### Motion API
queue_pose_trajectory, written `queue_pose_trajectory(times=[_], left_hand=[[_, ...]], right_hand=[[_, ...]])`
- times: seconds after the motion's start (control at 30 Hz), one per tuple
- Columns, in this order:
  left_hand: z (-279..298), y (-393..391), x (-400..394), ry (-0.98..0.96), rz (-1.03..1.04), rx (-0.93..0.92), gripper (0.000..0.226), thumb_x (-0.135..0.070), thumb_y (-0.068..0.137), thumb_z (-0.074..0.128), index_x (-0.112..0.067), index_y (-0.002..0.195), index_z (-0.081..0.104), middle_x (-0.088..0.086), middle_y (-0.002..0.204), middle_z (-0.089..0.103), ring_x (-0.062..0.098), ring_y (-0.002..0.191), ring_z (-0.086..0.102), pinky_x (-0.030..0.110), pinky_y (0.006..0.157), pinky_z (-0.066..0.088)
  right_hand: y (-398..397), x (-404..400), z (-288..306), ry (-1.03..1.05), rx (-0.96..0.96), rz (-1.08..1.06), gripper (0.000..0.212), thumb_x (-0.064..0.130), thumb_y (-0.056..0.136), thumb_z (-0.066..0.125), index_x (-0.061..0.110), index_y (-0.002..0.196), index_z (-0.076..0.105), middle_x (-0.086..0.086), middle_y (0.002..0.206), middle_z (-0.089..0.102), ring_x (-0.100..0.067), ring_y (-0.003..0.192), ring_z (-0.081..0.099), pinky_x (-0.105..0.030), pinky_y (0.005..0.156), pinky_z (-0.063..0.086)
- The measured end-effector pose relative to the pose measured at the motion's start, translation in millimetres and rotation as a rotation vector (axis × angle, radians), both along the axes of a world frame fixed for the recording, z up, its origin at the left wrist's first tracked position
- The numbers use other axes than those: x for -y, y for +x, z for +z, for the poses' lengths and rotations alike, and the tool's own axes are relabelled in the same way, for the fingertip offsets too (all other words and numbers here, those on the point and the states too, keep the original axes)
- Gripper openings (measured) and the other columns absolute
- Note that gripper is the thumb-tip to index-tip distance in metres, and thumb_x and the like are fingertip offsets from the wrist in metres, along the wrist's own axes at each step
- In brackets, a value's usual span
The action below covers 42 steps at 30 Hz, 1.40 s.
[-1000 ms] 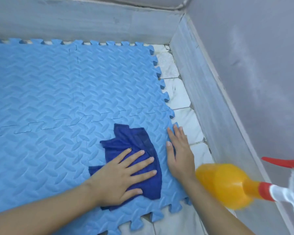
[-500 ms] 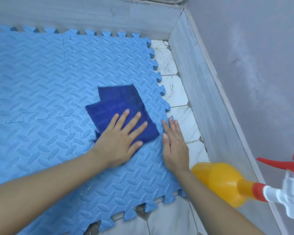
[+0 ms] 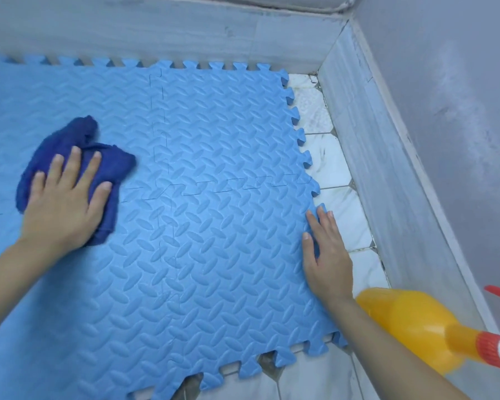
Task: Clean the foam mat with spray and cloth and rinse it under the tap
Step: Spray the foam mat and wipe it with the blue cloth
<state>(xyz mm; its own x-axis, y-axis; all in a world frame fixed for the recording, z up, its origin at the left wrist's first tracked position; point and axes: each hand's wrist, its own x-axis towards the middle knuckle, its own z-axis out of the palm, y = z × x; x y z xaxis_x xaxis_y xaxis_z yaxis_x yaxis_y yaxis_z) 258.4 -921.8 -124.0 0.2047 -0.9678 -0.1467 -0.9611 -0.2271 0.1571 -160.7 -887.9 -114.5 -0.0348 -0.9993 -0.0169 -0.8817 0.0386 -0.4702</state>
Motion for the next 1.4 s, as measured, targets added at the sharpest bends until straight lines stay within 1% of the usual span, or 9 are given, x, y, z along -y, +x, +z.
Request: queue_pose_trajectory(times=[0.13,0.33,0.43,0.57,0.87,0.97,1.07,1.3,1.4], left_hand=[[7,-34,-32,0.008,-0.151,-0.004,0.066,-0.053,0.093,0.01,-0.023,0.151,0.017,0.009,0.159,0.015,0.041,0.143,0.012,0.055,0.113,0.013],[5,-105,-53,-0.016,-0.684,-0.01,0.056,-0.053,0.098,0.012,-0.034,0.151,0.014,-0.004,0.159,0.01,0.023,0.147,0.008,0.046,0.116,0.008],[-1,-56,-27,-0.06,-0.389,0.001,0.057,-0.053,0.095,0.009,-0.036,0.15,0.016,-0.006,0.159,0.015,0.018,0.146,0.015,0.048,0.116,0.005],[-6,24,6,-0.019,0.1,-0.022,0.066,-0.055,0.09,0.008,-0.029,0.151,0.011,-0.002,0.161,0.006,0.022,0.147,0.004,0.051,0.116,0.001],[10,-39,-54,0.092,-0.306,-0.067,0.062,-0.059,0.095,0.018,-0.031,0.151,0.016,-0.001,0.16,0.009,0.03,0.146,0.008,0.046,0.116,0.0],[27,-34,-48,0.256,-0.349,-0.057,0.072,-0.073,0.088,0.007,-0.038,0.15,0.006,-0.012,0.158,-0.018,0.032,0.147,0.004,0.047,0.113,-0.011],[82,-21,-7,0.307,-0.322,-0.054,0.085,-0.08,0.07,-0.005,-0.045,0.146,-0.011,-0.014,0.152,-0.025,0.023,0.146,-0.015,0.057,0.106,-0.025],[278,6,127,-0.272,-0.267,0.207,0.082,-0.067,0.074,-0.01,-0.033,0.149,-0.012,0.002,0.16,-0.013,0.026,0.147,-0.009,0.054,0.113,-0.01],[335,7,147,-0.392,-0.251,0.259,0.077,-0.064,0.081,-0.004,-0.029,0.15,-0.009,0.005,0.16,-0.01,0.027,0.147,-0.007,0.051,0.115,-0.005]], right_hand=[[7,1,-1,0.0,-0.137,-0.012,0.047,0.031,0.102,0.035,0.017,0.147,0.042,-0.001,0.16,0.029,-0.013,0.15,0.015,-0.04,0.123,0.01],[109,23,-7,0.024,-0.225,0.045,0.066,0.043,0.098,0.021,0.006,0.152,0.026,-0.017,0.161,0.017,-0.031,0.15,0.011,-0.049,0.121,0.008],[139,61,-8,0.021,-0.299,0.419,0.056,0.045,0.102,0.021,0.024,0.154,0.025,-0.005,0.164,0.016,-0.026,0.151,0.01,-0.052,0.121,0.006],[124,95,-8,0.042,-0.362,0.317,0.059,0.06,0.099,0.02,0.041,0.154,0.012,0.011,0.164,0.005,-0.019,0.152,-0.003,-0.06,0.116,-0.007],[125,97,5,0.197,-0.416,0.358,0.065,0.066,0.095,0.012,0.042,0.153,-0.006,0.012,0.164,-0.008,-0.018,0.151,-0.011,-0.061,0.116,-0.008],[127,107,24,0.471,-0.449,0.408,0.067,0.068,0.093,0.01,0.045,0.147,-0.022,0.015,0.158,-0.027,-0.018,0.148,-0.023,-0.061,0.115,-0.011],[148,133,85,0.652,-0.33,0.379,0.076,0.072,0.092,0.012,0.033,0.156,-0.001,0.007,0.164,-0.014,-0.022,0.151,-0.014,-0.057,0.119,-0.003],[231,228,337,-0.505,-0.09,0.379,0.069,0.046,0.102,0.035,0.008,0.156,0.015,-0.007,0.165,0.006,-0.022,0.152,0.0,-0.038,0.121,0.003],[256,258,413,-0.71,-0.179,0.388,0.074,0.044,0.1,0.041,0.005,0.155,0.012,-0.01,0.165,0.005,-0.025,0.152,0.002,-0.041,0.122,0.004]])
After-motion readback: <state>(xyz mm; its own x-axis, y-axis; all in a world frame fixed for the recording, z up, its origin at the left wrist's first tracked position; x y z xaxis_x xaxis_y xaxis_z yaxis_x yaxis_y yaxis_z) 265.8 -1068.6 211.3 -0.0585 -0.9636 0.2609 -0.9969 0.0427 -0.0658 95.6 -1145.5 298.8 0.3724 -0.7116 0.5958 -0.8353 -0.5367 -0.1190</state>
